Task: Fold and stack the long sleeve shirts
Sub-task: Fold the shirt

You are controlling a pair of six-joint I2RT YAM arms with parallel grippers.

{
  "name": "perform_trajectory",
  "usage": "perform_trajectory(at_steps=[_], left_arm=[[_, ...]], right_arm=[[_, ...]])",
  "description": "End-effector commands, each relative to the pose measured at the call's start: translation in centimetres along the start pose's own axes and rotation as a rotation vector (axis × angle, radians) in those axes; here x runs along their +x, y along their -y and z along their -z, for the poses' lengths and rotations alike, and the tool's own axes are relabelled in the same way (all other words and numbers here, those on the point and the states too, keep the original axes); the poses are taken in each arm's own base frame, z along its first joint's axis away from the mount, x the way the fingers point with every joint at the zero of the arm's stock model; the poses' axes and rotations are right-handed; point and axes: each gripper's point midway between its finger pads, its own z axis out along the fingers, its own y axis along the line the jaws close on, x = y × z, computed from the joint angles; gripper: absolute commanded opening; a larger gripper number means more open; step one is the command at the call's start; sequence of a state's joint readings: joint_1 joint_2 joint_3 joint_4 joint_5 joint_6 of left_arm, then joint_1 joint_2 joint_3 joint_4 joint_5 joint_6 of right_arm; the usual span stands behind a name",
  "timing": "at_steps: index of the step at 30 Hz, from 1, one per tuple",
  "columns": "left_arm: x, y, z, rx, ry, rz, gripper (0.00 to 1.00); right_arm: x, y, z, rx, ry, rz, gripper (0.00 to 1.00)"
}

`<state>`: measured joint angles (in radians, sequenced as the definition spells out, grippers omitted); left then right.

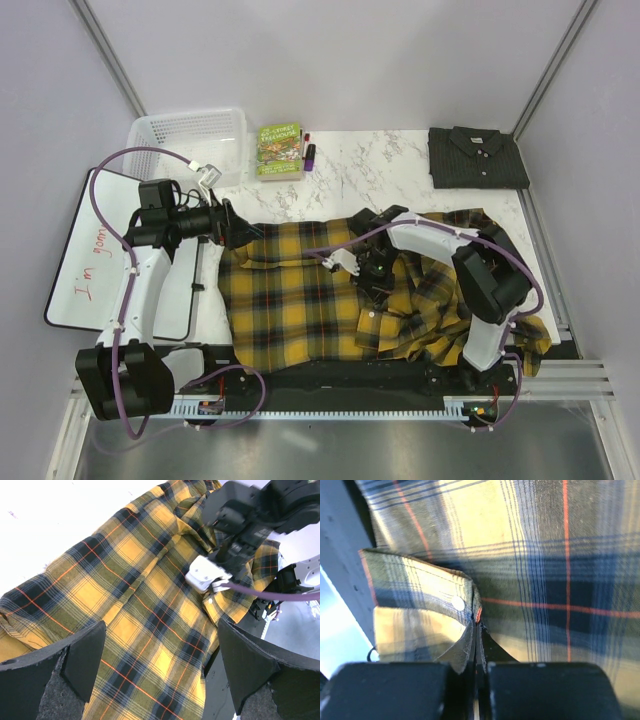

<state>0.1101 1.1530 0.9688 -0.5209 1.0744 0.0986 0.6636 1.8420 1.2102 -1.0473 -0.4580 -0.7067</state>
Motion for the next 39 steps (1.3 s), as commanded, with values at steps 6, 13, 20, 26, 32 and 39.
perform_trajectory(at_steps=[6,13,20,26,32,39], left_arm=[[-2.0,0.5,0.4,-0.001,0.038,-0.078,1.00],[-0.7,1.7,0.2,0.036,0.025,-0.094,1.00],[2.7,5.4,-2.8,0.090,-0.056,-0.213,1.00],[4.5,9.3,-6.4,0.163,-0.061,-0.366,1.00],[6.0,13.8,-9.7,0.259,-0.077,-0.529,1.00],[7.8,15.6,-12.7,0.198,-0.097,-0.546,1.00]], right_arm=[[-1.1,-1.9,4.3,0.038,0.091,0.070,0.00],[-2.7,-1.9,7.4,0.100,0.196,0.068,0.00],[-6.8,-2.5,13.6,0.223,0.373,0.125,0.00],[-7.9,-3.5,16.9,0.301,0.456,0.158,0.00],[-8.2,-4.8,18.5,0.323,0.517,0.169,0.00],[-8.4,-5.5,19.2,0.329,0.555,0.172,0.00]])
